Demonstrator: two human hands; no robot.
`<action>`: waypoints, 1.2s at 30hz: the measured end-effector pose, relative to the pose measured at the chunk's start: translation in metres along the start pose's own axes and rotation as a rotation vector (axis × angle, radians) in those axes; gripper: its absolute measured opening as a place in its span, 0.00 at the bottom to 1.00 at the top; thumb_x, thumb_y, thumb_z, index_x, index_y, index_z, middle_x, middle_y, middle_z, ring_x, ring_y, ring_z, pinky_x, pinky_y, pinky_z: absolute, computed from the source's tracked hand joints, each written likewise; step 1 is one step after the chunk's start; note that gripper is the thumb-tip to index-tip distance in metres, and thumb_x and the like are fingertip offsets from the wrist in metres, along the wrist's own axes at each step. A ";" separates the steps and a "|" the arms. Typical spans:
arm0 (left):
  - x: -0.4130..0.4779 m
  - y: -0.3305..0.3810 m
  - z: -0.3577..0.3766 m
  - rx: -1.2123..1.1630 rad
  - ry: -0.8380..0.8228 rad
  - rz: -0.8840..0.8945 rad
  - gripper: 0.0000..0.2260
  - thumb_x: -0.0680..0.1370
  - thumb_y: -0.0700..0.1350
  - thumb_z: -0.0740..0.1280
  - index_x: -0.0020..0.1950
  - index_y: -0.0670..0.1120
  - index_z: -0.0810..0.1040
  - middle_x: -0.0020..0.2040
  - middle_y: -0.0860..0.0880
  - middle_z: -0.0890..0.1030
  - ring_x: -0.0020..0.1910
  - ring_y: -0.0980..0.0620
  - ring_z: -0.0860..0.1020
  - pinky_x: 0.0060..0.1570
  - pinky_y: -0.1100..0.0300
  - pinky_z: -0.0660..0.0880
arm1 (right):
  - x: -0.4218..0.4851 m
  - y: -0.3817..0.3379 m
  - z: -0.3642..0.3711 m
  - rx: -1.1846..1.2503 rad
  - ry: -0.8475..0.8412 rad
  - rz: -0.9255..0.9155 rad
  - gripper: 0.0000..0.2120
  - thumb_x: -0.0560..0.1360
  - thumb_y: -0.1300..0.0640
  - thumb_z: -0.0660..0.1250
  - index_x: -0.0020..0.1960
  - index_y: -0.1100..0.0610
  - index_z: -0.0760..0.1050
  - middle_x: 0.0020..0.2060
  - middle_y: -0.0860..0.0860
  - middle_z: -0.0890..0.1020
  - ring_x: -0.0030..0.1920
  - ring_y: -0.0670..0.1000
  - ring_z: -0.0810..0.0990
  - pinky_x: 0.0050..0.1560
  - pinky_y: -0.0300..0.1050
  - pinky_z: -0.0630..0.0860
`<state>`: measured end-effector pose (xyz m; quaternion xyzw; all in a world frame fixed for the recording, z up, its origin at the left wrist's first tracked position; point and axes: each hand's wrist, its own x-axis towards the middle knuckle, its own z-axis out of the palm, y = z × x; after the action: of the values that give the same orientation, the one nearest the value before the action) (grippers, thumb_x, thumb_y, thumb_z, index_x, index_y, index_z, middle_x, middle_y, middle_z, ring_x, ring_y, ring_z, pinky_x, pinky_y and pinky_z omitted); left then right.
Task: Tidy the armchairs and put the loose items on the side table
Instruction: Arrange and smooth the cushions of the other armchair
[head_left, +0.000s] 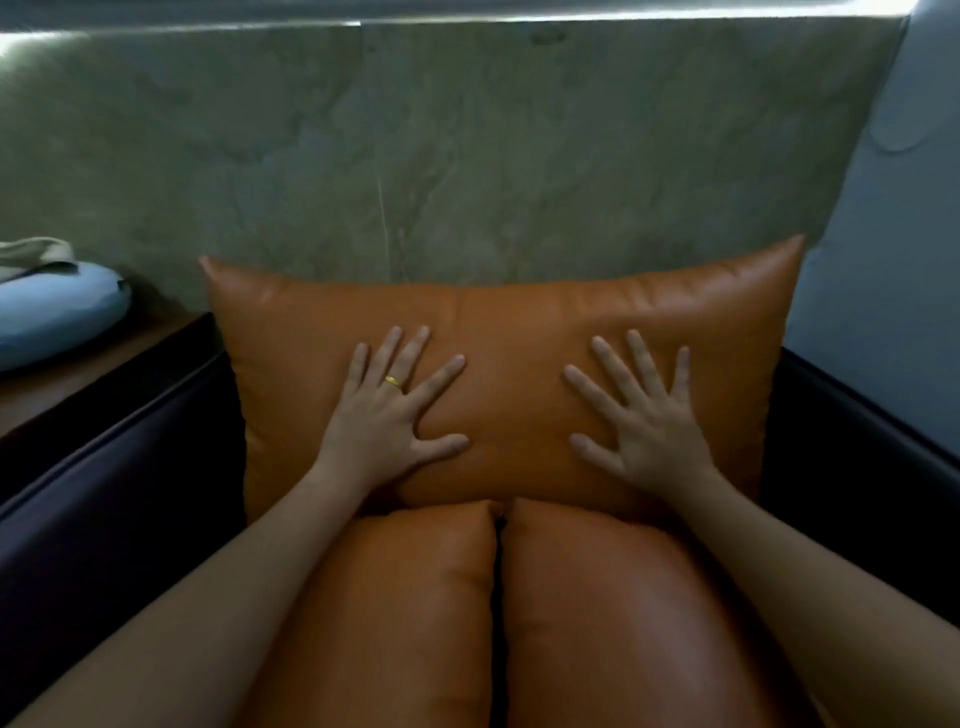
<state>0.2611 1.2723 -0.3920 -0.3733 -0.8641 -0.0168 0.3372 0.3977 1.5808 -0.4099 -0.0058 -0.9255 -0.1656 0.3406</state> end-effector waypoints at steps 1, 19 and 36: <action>-0.001 -0.011 0.005 0.000 0.017 -0.012 0.38 0.72 0.76 0.52 0.80 0.64 0.51 0.82 0.47 0.53 0.81 0.42 0.50 0.76 0.37 0.47 | -0.006 0.015 0.008 0.006 0.023 0.038 0.35 0.76 0.30 0.53 0.79 0.42 0.58 0.80 0.54 0.58 0.81 0.61 0.50 0.69 0.80 0.49; -0.198 0.006 -0.152 -0.817 -0.627 -0.681 0.34 0.72 0.72 0.61 0.76 0.67 0.60 0.81 0.51 0.54 0.79 0.46 0.57 0.75 0.45 0.59 | -0.114 -0.037 -0.166 0.910 -0.584 0.723 0.31 0.80 0.45 0.65 0.79 0.44 0.59 0.75 0.55 0.68 0.71 0.57 0.69 0.70 0.54 0.65; -0.301 0.065 -0.231 -0.888 -0.620 -0.791 0.43 0.62 0.77 0.68 0.72 0.77 0.53 0.81 0.60 0.48 0.79 0.49 0.54 0.75 0.41 0.57 | -0.166 -0.243 -0.257 1.667 -0.800 0.905 0.35 0.77 0.41 0.67 0.80 0.39 0.54 0.79 0.45 0.58 0.77 0.53 0.62 0.72 0.53 0.64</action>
<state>0.5839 1.0636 -0.4071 -0.1196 -0.9038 -0.3850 -0.1439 0.6564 1.2882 -0.4049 -0.1704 -0.7033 0.6870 -0.0661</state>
